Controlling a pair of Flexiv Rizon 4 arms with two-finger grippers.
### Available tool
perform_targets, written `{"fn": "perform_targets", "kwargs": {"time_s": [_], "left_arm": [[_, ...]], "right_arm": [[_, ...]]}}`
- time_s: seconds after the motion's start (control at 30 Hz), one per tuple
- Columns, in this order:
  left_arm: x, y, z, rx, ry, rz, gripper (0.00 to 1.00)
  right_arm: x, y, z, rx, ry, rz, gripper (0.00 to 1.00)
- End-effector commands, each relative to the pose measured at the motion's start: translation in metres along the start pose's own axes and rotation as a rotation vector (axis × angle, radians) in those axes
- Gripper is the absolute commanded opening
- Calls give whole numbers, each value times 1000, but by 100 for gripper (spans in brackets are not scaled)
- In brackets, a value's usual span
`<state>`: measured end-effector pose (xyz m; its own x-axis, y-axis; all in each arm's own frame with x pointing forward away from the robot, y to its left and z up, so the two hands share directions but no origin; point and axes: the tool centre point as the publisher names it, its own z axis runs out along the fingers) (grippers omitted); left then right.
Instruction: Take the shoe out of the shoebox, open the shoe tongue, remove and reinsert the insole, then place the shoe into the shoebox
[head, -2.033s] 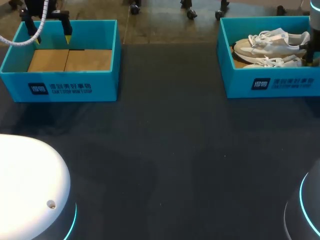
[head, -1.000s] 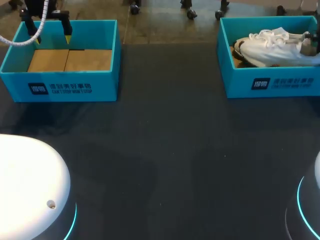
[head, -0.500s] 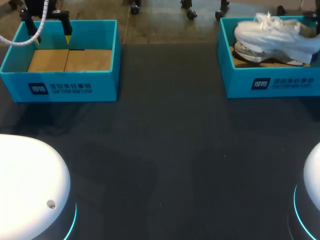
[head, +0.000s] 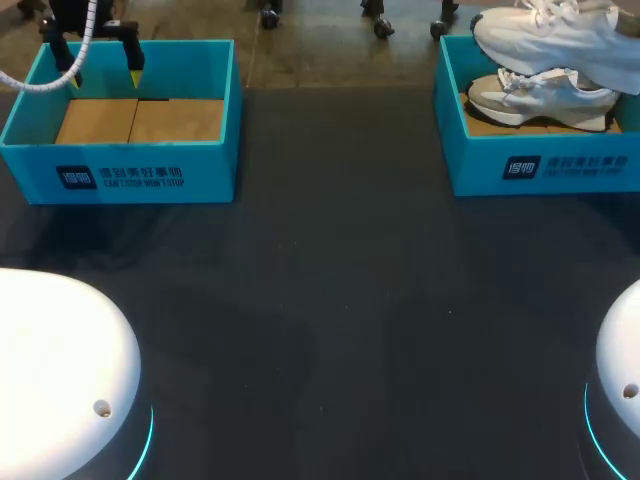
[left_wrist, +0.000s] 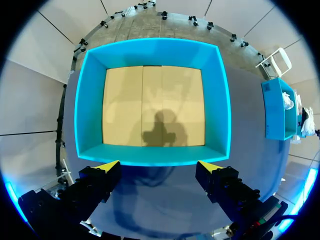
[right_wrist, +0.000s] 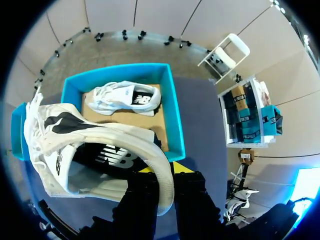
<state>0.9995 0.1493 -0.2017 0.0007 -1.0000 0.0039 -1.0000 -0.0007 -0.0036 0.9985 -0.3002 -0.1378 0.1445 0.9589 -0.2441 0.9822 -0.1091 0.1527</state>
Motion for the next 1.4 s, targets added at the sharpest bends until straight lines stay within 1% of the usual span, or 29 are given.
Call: {"fn": "perform_targets", "kwargs": {"time_s": [0.03,0.13,0.53,0.6,0.67,0.7,0.83,0.97,1.1,1.17,1.23,1.4], "left_arm": [[0,0,-1,-2,-2,0,100],[0,0,-1,-2,-2,0,100],[0,0,-1,-2,-2,0,100],[0,0,-1,-2,-2,0,100],[0,0,-1,-2,-2,0,100],[0,0,-1,-2,-2,0,100],[0,0,-1,-2,-2,0,100],[0,0,-1,-2,-2,0,100],[0,0,-1,-2,-2,0,100],[0,0,-1,-2,-2,0,100],[0,0,-1,-2,-2,0,100],[0,0,-1,-2,-2,0,100]], "right_arm": [[0,-10,-22,6,9,-29,0],[2,-11,-26,3,48,-22,0],[2,-11,-26,3,48,-22,0],[7,-22,-34,-6,32,-52,0],[12,-33,-43,-6,-21,-86,0],[15,-39,-46,-4,-30,-90,0],[31,-58,-52,-1,-30,-68,0],[53,-74,-60,-4,-32,-68,0],[76,-94,-70,-10,-67,-84,0],[88,-106,-75,-13,-71,-94,0],[96,-116,-80,-11,-80,-103,0],[126,-151,-89,2,-99,-128,0]]}}
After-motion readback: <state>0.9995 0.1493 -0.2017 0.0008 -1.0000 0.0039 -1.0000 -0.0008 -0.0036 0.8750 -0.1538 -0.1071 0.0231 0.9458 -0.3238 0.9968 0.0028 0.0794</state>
